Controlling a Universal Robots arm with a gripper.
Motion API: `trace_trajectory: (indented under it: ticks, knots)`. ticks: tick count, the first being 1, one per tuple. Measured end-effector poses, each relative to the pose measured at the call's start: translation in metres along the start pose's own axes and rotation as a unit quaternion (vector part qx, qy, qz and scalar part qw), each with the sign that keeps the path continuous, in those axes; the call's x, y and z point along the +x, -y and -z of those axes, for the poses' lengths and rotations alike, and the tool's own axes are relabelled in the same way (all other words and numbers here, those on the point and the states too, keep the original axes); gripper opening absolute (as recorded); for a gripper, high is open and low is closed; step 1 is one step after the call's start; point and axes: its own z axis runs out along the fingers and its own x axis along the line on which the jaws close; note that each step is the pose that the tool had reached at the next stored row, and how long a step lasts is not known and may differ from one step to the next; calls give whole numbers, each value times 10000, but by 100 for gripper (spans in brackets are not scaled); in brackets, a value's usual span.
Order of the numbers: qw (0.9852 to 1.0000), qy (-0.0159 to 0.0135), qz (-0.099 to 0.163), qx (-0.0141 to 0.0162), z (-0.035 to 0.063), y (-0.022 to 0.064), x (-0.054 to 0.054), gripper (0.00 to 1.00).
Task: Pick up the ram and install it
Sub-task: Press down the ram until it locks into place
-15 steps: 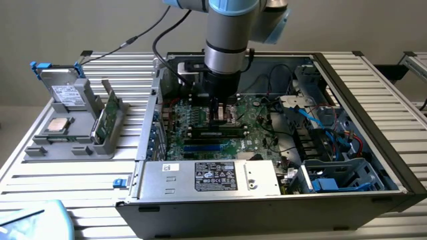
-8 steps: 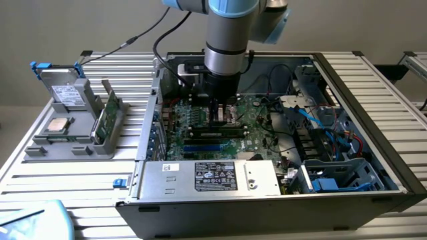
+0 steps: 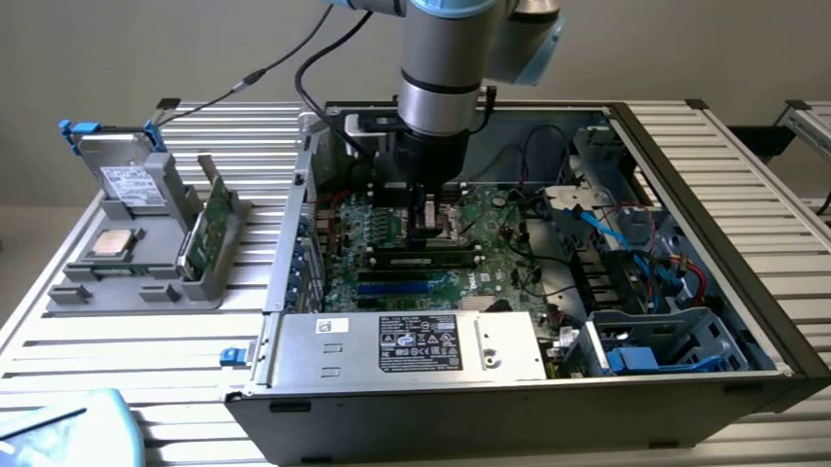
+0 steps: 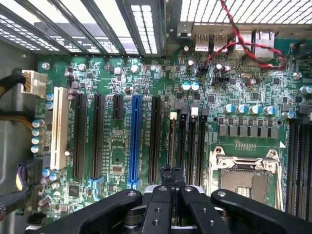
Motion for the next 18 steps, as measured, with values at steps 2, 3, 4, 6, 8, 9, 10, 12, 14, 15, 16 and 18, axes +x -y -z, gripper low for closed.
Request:
trace_trajectory:
  ticks: [2,3,4,6,8,9,10,12,14,15,16,18]
  knots:
    - [10000,-1,0,-9,38,32,7,11]
    - [10000,0,1,-21,51,57,12,11]
    - [10000,1,1,-36,63,83,17,11]
    - [10000,1,3,-64,85,135,26,11]
    - [10000,3,4,-95,107,187,35,11]
    - [9999,4,6,-112,119,211,39,11]
    - [9999,4,6,-131,131,234,44,11]
    - [9999,6,9,-165,145,275,50,11]
    - [9998,7,9,-173,145,275,50,11]
    - [9998,6,9,-174,146,275,50,11]
    - [9998,6,9,-174,146,275,50,11]
    - [9998,6,9,-174,146,275,50,11]
